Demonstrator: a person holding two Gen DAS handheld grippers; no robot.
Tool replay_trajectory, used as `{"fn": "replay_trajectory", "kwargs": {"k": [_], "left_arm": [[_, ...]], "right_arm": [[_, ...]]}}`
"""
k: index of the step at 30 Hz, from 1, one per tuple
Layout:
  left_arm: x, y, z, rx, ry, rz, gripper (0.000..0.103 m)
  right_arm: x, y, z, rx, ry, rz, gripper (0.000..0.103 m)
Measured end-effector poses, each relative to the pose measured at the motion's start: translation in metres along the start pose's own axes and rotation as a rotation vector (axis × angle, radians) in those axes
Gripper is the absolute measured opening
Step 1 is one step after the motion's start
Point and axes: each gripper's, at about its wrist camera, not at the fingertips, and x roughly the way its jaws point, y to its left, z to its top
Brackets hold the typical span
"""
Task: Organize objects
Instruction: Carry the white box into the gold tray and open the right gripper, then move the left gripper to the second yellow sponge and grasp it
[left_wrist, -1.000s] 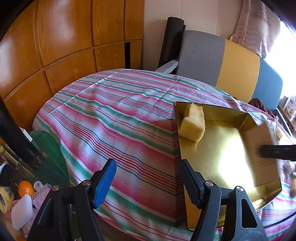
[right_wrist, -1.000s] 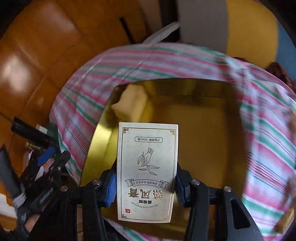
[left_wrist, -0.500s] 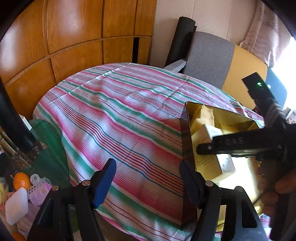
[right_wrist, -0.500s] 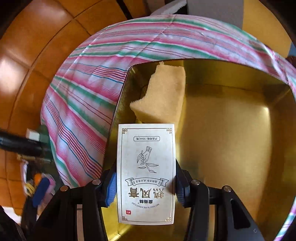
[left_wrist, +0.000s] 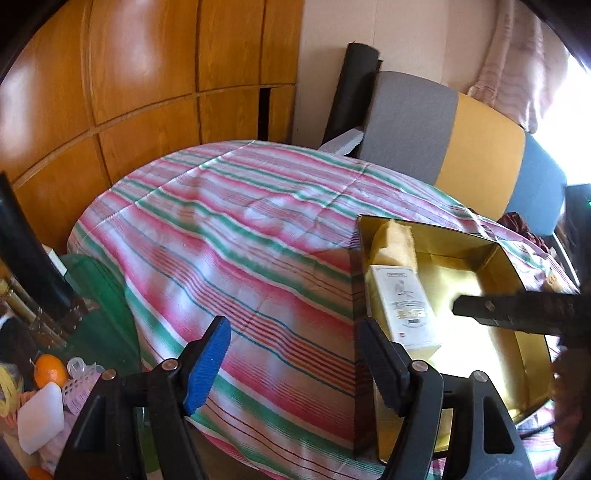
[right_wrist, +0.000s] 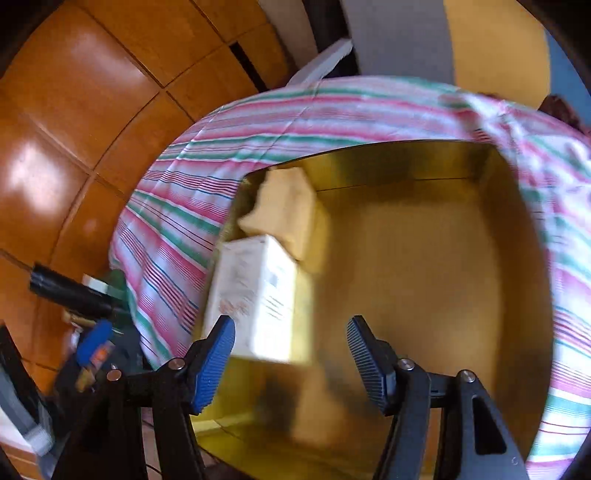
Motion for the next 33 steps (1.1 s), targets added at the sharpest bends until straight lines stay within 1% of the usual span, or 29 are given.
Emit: {"fn": "replay_trajectory", "kwargs": {"k": [4,6,8,10,16,20,25,27,29,33], "left_arm": [[-0.007,-0.018,-0.001,0.048,-0.013,-0.020,0.075],[-0.010,-0.030,-0.002,0.070,-0.017,-0.039,0.076],[-0.014,-0.043,-0.003,0.102,-0.023,-0.052,0.077],[-0.017,-0.056,-0.004,0.129,-0.025,-0.072,0.077],[-0.026,-0.097,-0.007,0.227,-0.032,-0.125,0.078],[-0.031,-0.124,-0.010,0.286,-0.036,-0.164,0.078],[-0.033,-0.161,-0.015,0.360,-0.031,-0.221,0.079],[-0.035,-0.176,-0.018,0.390,-0.030,-0.248,0.084],[-0.036,-0.190,-0.020,0.413,-0.029,-0.271,0.084],[-0.036,-0.221,-0.025,0.463,-0.019,-0.326,0.084]], "right_arm": [[-0.036,-0.020,-0.024,-0.036,-0.062,-0.061,0.064],[-0.052,-0.034,-0.035,-0.030,-0.091,-0.082,0.065],[-0.067,-0.047,-0.045,-0.018,-0.121,-0.098,0.068],[-0.081,-0.063,-0.054,0.002,-0.144,-0.121,0.070],[-0.117,-0.111,-0.081,0.096,-0.194,-0.191,0.071],[-0.138,-0.142,-0.100,0.151,-0.208,-0.244,0.071],[-0.168,-0.184,-0.124,0.234,-0.225,-0.331,0.071],[-0.182,-0.200,-0.133,0.268,-0.233,-0.368,0.071],[-0.197,-0.216,-0.143,0.308,-0.247,-0.409,0.071],[-0.229,-0.248,-0.162,0.417,-0.305,-0.503,0.071]]}}
